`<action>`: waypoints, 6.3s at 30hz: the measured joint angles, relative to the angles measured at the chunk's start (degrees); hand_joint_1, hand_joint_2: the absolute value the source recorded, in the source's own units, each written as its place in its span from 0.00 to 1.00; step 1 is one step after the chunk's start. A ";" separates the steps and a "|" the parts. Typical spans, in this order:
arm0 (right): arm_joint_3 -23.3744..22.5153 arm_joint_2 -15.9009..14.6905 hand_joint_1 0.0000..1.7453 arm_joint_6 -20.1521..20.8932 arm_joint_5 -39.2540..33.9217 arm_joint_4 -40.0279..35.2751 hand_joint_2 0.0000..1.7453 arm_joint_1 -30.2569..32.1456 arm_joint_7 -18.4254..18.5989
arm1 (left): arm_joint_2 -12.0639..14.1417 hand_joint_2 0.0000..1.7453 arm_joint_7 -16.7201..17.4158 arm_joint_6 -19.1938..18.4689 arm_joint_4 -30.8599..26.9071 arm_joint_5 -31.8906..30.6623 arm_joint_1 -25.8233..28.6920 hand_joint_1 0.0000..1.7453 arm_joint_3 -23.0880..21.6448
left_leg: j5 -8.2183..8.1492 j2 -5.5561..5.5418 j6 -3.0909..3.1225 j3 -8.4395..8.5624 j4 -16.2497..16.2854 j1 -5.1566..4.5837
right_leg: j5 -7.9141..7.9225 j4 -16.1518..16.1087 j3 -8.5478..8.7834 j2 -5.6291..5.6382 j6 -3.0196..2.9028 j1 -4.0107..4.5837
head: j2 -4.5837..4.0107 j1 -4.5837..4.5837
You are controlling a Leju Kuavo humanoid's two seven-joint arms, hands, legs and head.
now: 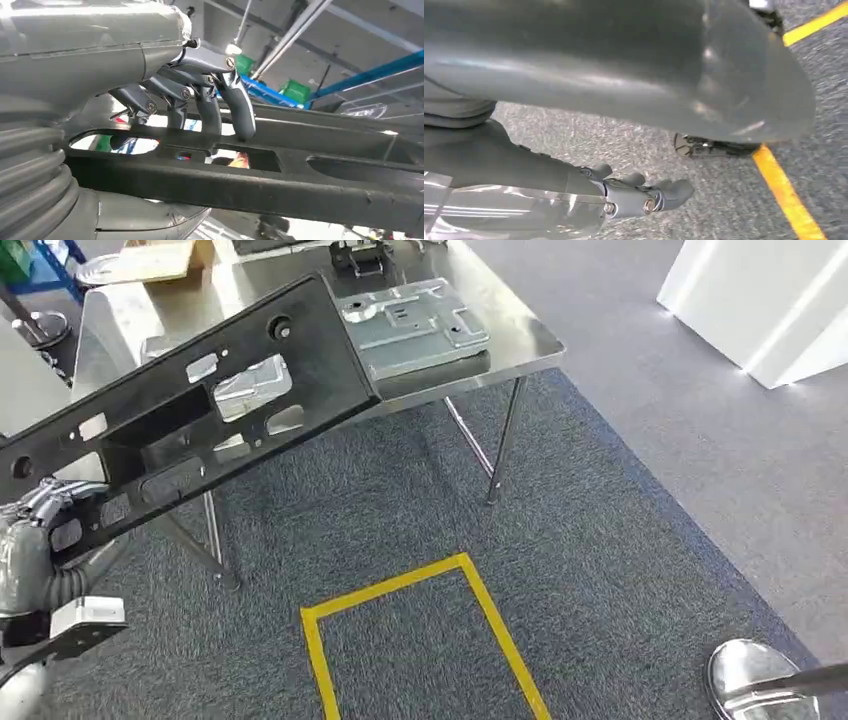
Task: Take the parts from the cabinet and place them on the table.
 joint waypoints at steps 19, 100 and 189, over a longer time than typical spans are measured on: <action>-0.81 -0.02 0.00 0.24 -0.04 0.02 0.00 0.28 0.39 | 0.31 1.00 0.24 -1.35 1.18 0.11 -1.04 1.00 -1.07 | 0.05 -2.25 1.12 0.41 -0.45 -0.22 | 1.39 0.16 -1.75 4.97 -0.06 0.18 | 0.00 0.00; -1.07 -0.02 0.00 1.38 0.20 0.15 0.00 0.21 -0.28 | 1.25 1.00 -0.20 -0.63 2.51 -1.60 -1.66 1.00 -2.43 | -0.12 -1.06 2.42 0.77 -0.19 -0.03 | -7.45 16.25 -6.52 4.83 1.44 -0.55 | 0.00 0.00; 0.18 -0.24 0.00 2.32 4.09 0.33 0.00 0.25 -0.28 | -4.59 1.00 -3.41 -19.41 40.26 -1.16 -23.99 1.00 -18.84 | 1.70 -1.53 1.29 -1.89 0.27 -0.60 | -2.50 -1.05 3.57 5.34 -1.52 0.07 | 0.00 0.02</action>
